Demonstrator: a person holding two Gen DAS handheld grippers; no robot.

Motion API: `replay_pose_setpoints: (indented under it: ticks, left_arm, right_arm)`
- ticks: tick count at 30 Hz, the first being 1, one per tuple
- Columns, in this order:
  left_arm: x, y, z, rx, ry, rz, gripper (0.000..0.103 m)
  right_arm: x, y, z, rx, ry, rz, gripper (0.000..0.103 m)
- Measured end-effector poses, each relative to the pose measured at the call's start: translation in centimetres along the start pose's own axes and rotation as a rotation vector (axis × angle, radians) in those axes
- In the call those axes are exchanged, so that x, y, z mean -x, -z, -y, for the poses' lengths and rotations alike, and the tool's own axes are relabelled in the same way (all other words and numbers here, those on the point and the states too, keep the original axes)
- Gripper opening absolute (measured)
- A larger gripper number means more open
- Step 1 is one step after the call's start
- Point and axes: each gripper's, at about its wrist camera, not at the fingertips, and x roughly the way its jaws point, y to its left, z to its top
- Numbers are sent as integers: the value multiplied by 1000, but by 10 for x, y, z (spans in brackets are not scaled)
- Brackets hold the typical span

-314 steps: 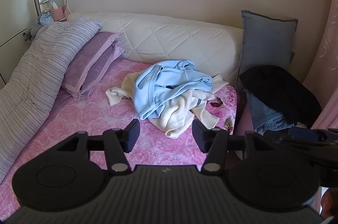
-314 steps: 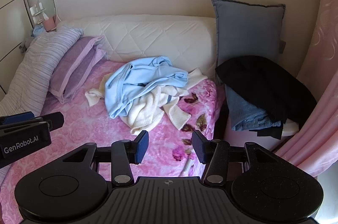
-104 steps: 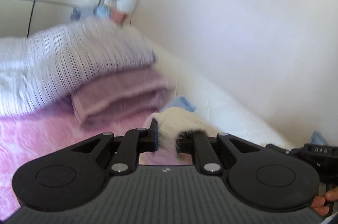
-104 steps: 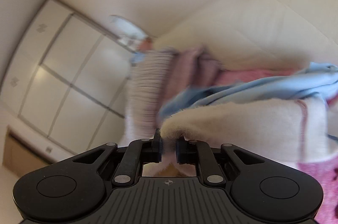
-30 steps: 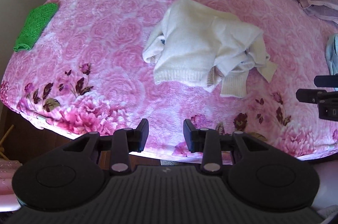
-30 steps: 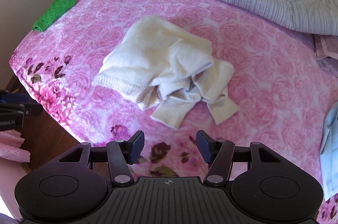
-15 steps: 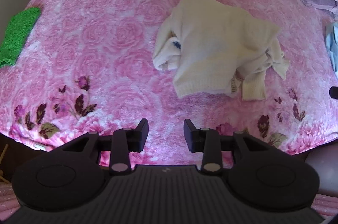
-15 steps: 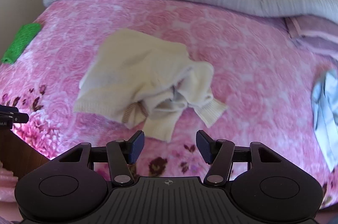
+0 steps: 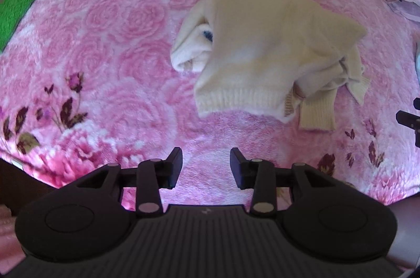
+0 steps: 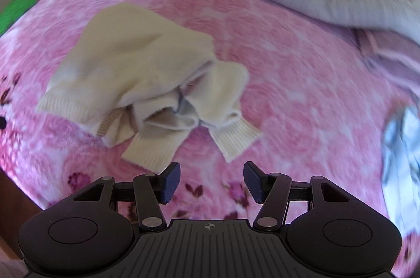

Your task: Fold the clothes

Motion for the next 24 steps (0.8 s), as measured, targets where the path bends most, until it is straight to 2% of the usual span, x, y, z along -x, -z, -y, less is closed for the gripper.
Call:
replay_pose_setpoints:
  ticks: [5, 9, 16, 21, 23, 24]
  left_arm:
    - [-34, 14, 4, 144, -4, -19, 36]
    - [-53, 22, 7, 242, 0, -19, 36]
    - [-64, 19, 9, 300, -24, 12, 36]
    - [-71, 18, 10, 331, -30, 26, 36]
    - [-74, 19, 12, 340, -26, 27, 36]
    - [-75, 20, 14, 344, -18, 27, 36]
  right_arm:
    - [-25, 8, 4, 200, -18, 75, 58]
    - [-49, 8, 16, 285, -31, 129, 58]
    - [-82, -18, 27, 435, -5, 274, 58]
    - [-108, -27, 6, 678, 19, 387, 58]
    - [-116, -27, -2, 751, 0, 408, 58]
    - [-120, -28, -4, 775, -20, 398, 40]
